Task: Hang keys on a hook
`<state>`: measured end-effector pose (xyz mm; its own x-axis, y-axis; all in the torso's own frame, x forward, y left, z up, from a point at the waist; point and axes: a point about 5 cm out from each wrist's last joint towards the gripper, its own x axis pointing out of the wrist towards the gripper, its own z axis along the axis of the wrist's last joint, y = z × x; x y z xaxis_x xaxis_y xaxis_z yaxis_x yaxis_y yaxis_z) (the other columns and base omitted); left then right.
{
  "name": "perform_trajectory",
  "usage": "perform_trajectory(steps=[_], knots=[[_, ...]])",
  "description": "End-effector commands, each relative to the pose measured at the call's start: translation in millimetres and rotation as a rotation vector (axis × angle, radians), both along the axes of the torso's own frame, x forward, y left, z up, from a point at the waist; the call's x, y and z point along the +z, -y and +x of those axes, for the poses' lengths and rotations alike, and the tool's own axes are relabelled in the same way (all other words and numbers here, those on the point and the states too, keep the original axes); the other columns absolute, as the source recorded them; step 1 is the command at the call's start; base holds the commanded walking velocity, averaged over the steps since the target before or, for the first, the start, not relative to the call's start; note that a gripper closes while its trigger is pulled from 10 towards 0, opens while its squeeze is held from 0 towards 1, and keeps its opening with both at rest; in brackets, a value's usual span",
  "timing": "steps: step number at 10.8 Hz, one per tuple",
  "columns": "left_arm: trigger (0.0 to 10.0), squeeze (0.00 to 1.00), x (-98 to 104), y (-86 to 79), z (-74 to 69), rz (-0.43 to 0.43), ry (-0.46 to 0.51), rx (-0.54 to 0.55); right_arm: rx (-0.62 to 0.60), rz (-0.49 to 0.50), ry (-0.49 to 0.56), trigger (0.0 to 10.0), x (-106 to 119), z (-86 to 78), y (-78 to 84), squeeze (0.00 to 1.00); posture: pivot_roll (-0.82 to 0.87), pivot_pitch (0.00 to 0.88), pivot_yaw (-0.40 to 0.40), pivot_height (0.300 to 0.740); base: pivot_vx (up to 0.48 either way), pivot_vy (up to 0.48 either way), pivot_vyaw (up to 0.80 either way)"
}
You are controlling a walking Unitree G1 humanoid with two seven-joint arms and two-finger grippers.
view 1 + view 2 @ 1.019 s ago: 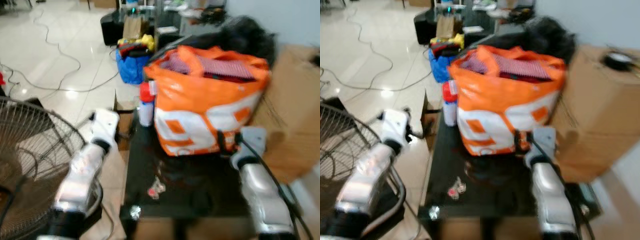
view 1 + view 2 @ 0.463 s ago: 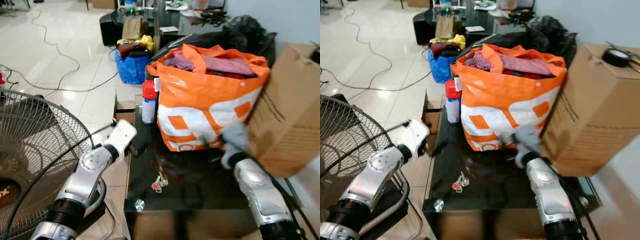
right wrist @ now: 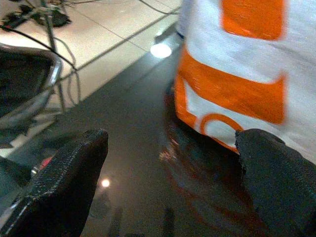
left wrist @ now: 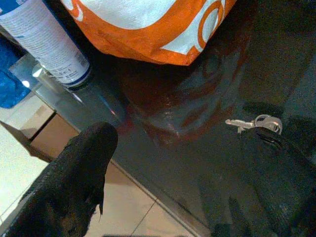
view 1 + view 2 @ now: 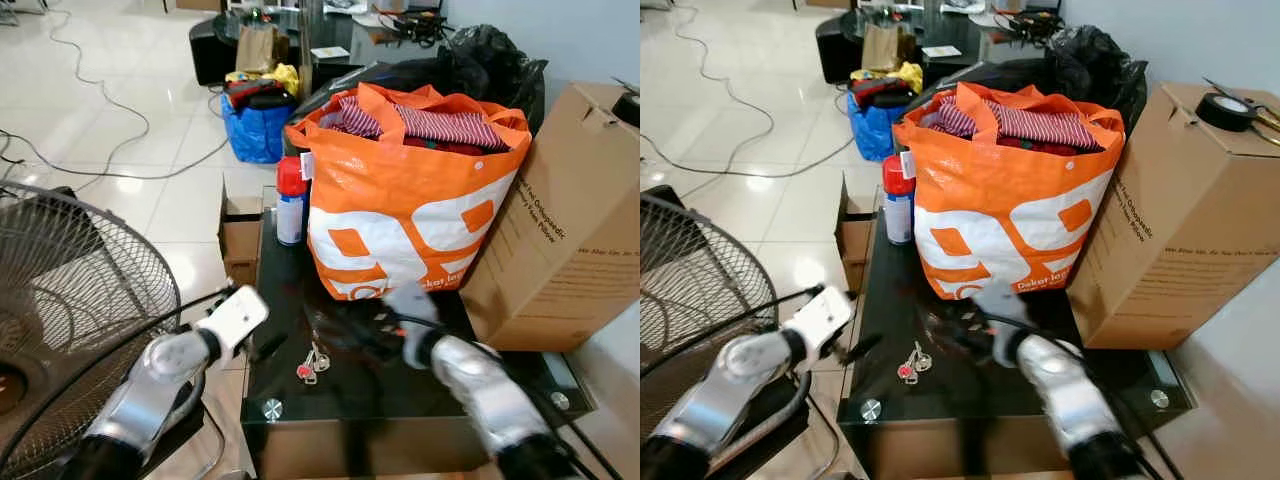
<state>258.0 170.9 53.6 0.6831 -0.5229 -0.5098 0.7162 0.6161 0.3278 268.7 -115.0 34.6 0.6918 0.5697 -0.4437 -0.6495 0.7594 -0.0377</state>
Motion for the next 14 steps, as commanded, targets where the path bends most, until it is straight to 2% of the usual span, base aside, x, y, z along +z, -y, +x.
perform_trajectory(steps=[1, 2, 5, 7, 10, 11, 14], knots=[[10.0, 0.0, 2, 2.0, -2.9, 0.012, 0.002, -0.022, 0.033, -0.016, -0.012, 10.0, -5, -2.3, -2.7, 0.0, -0.05, 0.0, -0.069, 0.74, 0.0, 0.0, 0.0], [10.0, 0.0, 0, -0.5, -13.6, 0.011, -0.018, -0.03, 0.073, 0.002, -0.046, 10.0, -13, -7.9, -13.9, 0.0, -0.04, 0.0, -0.078, 0.74, 0.0, 0.0, 0.0], [10.0, 0.0, -2, -0.2, -31.0, 0.022, -0.061, -0.059, 0.221, 0.007, -0.108, 10.0, -28, -20.8, -33.2, 0.0, -0.02, 0.0, -0.1, 0.74, 0.0, 0.0, 0.0], [10.0, 0.0, -3, -2.4, -43.4, 0.05, -0.091, -0.062, 0.232, -0.005, -0.122, 10.0, -36, -22.4, -43.1, 0.0, 0.0, 0.021, -0.121, 0.74, 0.0, 0.0, 0.0], [10.0, 0.0, 0, -6.9, -55.1, 0.058, -0.119, -0.051, 0.081, -0.035, -0.112, 10.0, -44, -12.2, -52.1, 0.0, 0.03, 0.075, -0.14, 0.74, 0.0, 0.0, 0.0], [10.0, 0.0, 2, -8.6, -60.2, 0.062, -0.127, -0.045, -0.004, 0.001, -0.132, 10.0, -44, -7.6, -55.4, 0.0, 0.04, 0.089, -0.142, 0.74, 0.0, 0.0, 0.0], [10.0, 0.0, 9, -13.3, -66.0, 0.061, -0.132, -0.027, -0.073, 0.09, -0.192, 10.0, -46, -6.9, -70.3, 0.0, 0.06, 0.12, -0.144, 0.74, 0.0, 0.0, 0.0]])
